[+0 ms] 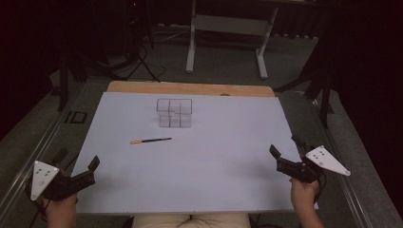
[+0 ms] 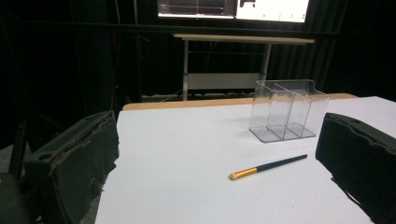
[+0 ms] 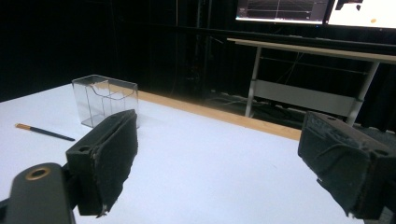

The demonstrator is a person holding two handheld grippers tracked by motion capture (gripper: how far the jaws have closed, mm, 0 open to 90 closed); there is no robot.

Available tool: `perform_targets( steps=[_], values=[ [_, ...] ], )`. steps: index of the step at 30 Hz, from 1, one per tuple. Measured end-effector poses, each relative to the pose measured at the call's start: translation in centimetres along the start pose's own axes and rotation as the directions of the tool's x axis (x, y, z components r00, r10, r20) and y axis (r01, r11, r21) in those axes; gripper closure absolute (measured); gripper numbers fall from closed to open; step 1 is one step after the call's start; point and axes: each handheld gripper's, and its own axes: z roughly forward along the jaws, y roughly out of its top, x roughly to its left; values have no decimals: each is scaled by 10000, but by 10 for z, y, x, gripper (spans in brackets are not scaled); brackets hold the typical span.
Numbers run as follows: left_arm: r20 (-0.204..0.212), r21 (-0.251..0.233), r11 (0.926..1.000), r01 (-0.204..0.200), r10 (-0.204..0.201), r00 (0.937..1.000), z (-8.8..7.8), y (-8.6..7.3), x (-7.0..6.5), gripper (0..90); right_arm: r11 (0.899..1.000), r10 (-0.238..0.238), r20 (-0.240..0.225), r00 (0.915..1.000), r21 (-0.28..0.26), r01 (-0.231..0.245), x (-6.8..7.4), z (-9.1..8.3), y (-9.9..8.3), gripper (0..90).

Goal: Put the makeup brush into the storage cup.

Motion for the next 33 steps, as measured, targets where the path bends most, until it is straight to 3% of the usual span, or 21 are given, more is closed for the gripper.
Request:
perform_targets(
  steps=[12, 28, 33],
  values=[
    [284, 122, 9996, 251, -254, 9993, 3, -3, 1, 6, 9996, -103, -316, 9994, 266, 112, 2, 4, -2, 120],
    [399, 13, 9990, 437, -437, 9982, 6, 0, 1, 6, 9990, -19, -371, 9993, 448, 35, -2, 4, -6, 120],
    [623, 35, 9996, 295, -297, 9976, 8, 2, -1, 6, 9987, 97, -351, 9993, 500, -79, -3, 2, -7, 120]
  ],
)
